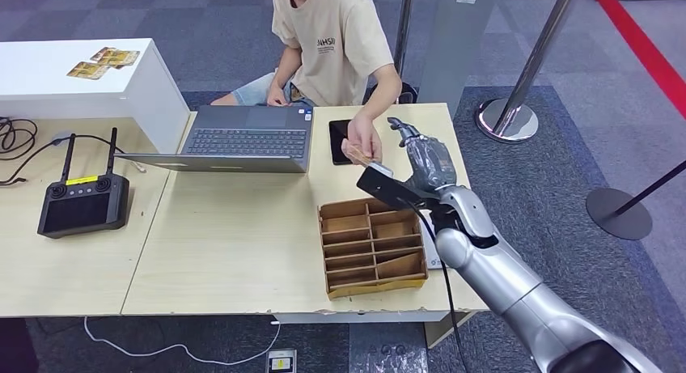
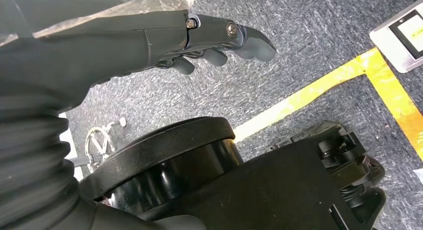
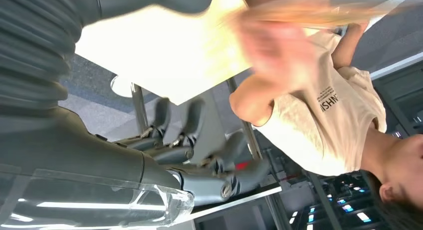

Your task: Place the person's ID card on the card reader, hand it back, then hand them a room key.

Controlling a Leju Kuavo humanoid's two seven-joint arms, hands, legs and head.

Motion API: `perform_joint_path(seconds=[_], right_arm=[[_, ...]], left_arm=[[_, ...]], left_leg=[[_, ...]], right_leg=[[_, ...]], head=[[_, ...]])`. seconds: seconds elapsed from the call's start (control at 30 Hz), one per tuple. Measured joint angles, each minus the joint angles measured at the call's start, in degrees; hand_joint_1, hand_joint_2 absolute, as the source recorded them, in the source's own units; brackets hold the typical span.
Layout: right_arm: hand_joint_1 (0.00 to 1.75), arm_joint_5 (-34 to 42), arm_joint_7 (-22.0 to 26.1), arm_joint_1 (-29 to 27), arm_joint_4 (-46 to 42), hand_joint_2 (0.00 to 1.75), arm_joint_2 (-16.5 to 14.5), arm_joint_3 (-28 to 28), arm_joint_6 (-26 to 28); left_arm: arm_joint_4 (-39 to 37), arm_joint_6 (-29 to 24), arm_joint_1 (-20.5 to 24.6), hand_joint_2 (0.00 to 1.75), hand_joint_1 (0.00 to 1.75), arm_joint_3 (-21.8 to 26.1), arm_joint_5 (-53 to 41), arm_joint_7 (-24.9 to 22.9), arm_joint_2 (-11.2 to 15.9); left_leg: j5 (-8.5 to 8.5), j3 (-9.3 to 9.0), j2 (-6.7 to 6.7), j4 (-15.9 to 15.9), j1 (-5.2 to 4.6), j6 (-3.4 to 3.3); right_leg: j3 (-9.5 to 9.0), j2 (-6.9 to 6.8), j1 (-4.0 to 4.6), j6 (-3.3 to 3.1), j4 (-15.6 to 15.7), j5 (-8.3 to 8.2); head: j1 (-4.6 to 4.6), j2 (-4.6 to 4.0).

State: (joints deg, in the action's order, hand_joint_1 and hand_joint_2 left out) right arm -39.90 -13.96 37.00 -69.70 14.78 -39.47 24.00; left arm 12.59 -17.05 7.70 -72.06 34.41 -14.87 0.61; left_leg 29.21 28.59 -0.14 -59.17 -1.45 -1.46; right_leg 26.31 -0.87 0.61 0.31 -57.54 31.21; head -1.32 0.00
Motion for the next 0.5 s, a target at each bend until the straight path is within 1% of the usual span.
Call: perform_joint_path(seconds=[0.17, 0.27, 0.33, 0.4, 0.5], right_arm=[[0.00, 1.1, 0.4, -1.2, -0.6, 0.00, 0.5, 0.5, 0.9], [0.00, 3.3, 0.8, -2.3, -2.1, 0.00, 0.9, 1.2, 1.3], [0.00, 6.0, 1.6, -3.2, -3.5, 0.87, 1.1, 1.9, 1.3], [0.00, 10.1, 2.7, -4.1, -5.2, 1.75, 1.5, 2.5, -0.3], [0.00, 17.1, 4.8, -5.8, -8.4, 1.75, 2.3, 3.3, -3.6]], left_arm=[[0.0, 0.1, 0.0, 1.75, 0.00, 0.0, -0.2, -0.3, 0.0], [0.0, 0.2, 0.0, 1.75, 0.00, 0.0, 0.0, -0.3, 0.0], [0.0, 0.2, 0.0, 1.75, 0.00, 0.0, 0.1, -0.3, 0.0], [0.0, 0.1, 0.0, 1.75, 0.00, 0.0, 0.2, -0.3, 0.0], [0.0, 0.1, 0.0, 1.75, 0.00, 0.0, 0.7, 0.0, 0.1]], left_leg=[[0.00, 0.00, 0.00, 0.0, 0.00, 0.00], [0.00, 0.00, 0.00, 0.0, 0.00, 0.00], [0.00, 0.00, 0.00, 0.0, 0.00, 0.00], [0.00, 0.00, 0.00, 0.0, 0.00, 0.00], [0.00, 0.00, 0.00, 0.0, 0.00, 0.00]], right_leg=[[0.00, 0.00, 0.00, 0.00, 0.0, 0.00], [0.00, 0.00, 0.00, 0.00, 0.0, 0.00], [0.00, 0.00, 0.00, 0.00, 0.0, 0.00], [0.00, 0.00, 0.00, 0.00, 0.0, 0.00], [0.01, 0.00, 0.00, 0.00, 0.0, 0.00]], head=[[0.00, 0.00], [0.00, 0.00], [-0.01, 0.00], [0.00, 0.00], [0.00, -0.01]])
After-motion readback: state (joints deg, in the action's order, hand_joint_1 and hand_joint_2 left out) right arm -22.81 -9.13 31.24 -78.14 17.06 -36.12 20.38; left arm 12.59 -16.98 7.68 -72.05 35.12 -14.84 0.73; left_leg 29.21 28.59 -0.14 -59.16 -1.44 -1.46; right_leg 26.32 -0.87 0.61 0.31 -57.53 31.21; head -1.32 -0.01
